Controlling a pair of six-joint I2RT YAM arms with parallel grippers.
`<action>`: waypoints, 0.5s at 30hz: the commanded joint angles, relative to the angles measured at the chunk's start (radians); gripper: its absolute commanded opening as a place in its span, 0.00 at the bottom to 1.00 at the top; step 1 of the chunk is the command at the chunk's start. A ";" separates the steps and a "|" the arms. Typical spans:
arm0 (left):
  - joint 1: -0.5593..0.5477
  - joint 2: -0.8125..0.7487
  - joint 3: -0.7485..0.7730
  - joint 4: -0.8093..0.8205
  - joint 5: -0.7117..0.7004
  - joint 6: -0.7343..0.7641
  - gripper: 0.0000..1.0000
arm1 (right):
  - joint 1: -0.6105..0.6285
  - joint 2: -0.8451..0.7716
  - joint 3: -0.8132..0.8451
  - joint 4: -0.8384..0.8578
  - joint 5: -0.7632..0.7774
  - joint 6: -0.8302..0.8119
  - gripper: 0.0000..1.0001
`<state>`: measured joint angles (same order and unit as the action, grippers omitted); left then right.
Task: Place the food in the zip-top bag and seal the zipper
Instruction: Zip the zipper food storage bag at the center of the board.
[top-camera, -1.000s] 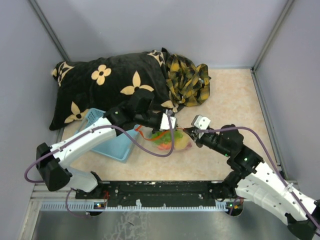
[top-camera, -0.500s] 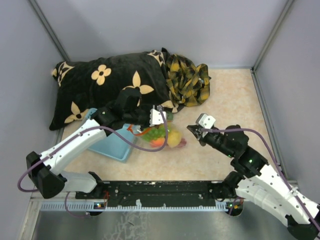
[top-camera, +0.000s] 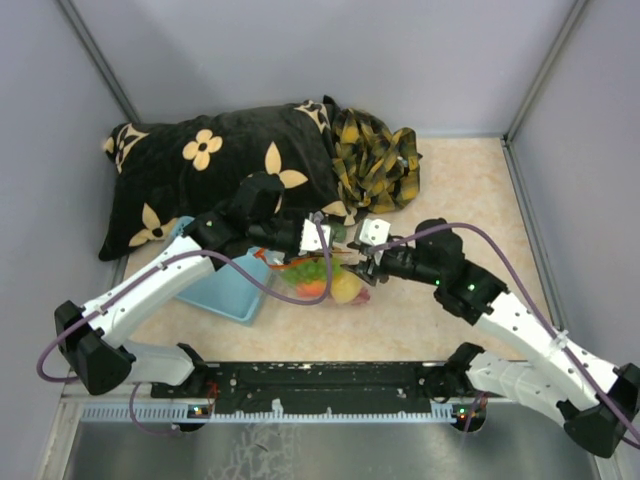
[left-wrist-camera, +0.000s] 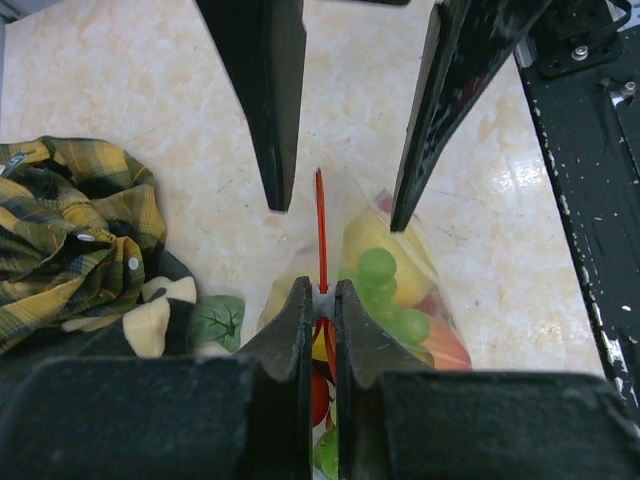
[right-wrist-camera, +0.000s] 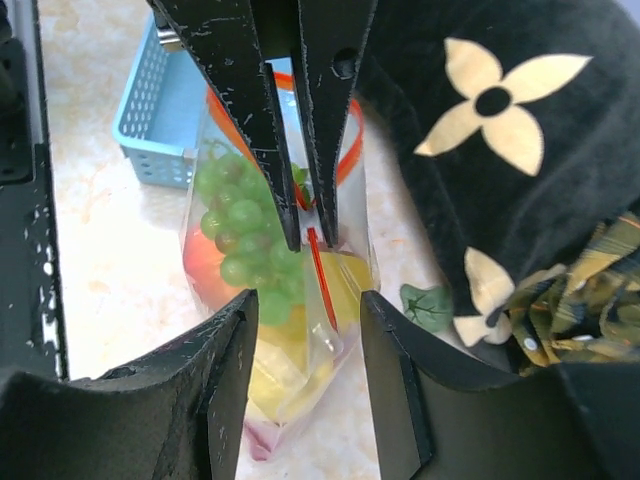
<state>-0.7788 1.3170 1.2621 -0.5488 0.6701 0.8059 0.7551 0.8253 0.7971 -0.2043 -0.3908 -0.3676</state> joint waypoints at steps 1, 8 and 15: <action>-0.005 -0.004 0.043 0.028 0.066 0.010 0.00 | -0.008 0.076 0.085 0.022 -0.096 -0.059 0.45; -0.008 -0.005 0.037 0.026 0.070 0.007 0.00 | -0.008 0.134 0.090 0.076 -0.057 -0.067 0.20; -0.008 -0.021 0.018 0.015 -0.001 -0.008 0.01 | -0.014 0.071 0.062 0.098 0.086 -0.015 0.00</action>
<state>-0.7834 1.3178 1.2621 -0.5442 0.6838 0.8055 0.7551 0.9543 0.8326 -0.1864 -0.4057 -0.4103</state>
